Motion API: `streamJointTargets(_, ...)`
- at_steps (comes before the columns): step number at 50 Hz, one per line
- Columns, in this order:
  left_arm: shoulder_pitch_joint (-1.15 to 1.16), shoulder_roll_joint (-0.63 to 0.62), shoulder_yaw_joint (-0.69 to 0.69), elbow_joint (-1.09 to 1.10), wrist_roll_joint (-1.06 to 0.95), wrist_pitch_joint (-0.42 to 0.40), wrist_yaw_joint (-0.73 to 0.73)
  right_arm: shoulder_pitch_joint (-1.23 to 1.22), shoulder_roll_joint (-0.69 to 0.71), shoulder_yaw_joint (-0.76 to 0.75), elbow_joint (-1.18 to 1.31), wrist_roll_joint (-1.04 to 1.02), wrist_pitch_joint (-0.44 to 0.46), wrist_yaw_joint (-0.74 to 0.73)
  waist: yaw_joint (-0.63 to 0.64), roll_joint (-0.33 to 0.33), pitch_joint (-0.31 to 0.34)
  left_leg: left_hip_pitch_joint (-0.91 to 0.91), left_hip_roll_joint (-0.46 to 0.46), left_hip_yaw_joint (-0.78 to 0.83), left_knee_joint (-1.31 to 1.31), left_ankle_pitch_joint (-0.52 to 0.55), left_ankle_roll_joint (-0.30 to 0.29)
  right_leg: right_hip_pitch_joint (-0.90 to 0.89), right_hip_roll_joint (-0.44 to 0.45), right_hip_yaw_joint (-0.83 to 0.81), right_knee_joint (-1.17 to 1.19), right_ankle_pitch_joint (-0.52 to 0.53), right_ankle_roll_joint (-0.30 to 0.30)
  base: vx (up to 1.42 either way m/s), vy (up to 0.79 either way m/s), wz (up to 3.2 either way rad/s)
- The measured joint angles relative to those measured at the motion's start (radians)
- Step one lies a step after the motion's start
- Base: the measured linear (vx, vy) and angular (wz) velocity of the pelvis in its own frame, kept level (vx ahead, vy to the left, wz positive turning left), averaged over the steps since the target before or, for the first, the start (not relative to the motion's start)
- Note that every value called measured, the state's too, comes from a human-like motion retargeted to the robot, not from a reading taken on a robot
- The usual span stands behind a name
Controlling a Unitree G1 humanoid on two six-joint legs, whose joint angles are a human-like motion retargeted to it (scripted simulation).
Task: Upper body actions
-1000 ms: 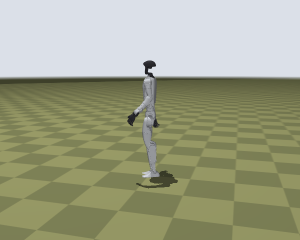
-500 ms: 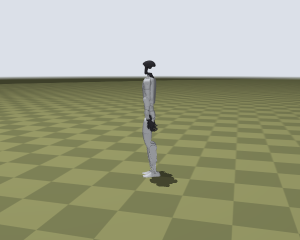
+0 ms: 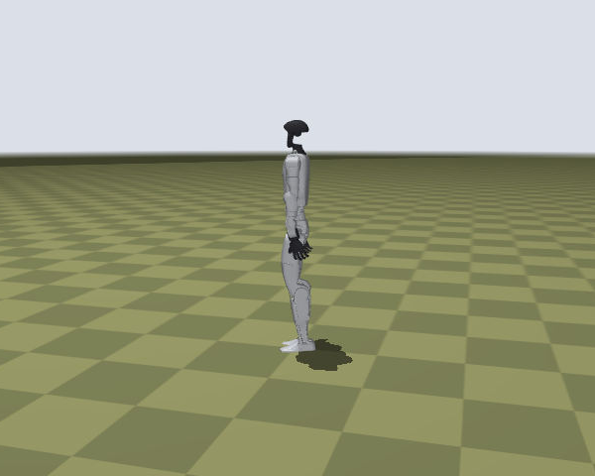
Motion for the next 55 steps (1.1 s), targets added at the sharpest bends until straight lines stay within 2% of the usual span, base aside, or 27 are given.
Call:
streamJointTargets(13,0.003,0.003,-0.06,-0.013,0.112,-0.031,0.009,-0.005,-0.002,0.003,0.002,-0.01,-0.001,0.002,-0.018,0.002,-0.002,0.0,0.0,-0.022,0.002,0.0,-0.003,-0.003,-0.007,-0.022,0.002,0.001,0.004,0.0,0.0,0.0)
streamJointTargets(27,-0.002,0.012,-0.036,0.015,0.043,-0.006,0.004,-0.007,-0.008,-0.003,0.009,-0.009,-0.007,0.011,-0.008,0.003,-0.006,-0.005,0.005,-0.016,0.006,0.0,-0.007,-0.005,-0.01,-0.017,0.003,0.001,0.006,0.0,0.0,0.0)
streamJointTargets(55,-0.01,0.011,-0.054,0.015,0.053,-0.011,0.002,-0.012,-0.009,-0.002,0.011,-0.02,-0.011,0.015,-0.018,0.005,-0.008,-0.008,0.0,-0.036,0.006,0.005,-0.004,-0.004,-0.009,-0.035,0.0,0.002,0.002,0.0,0.0,0.0)
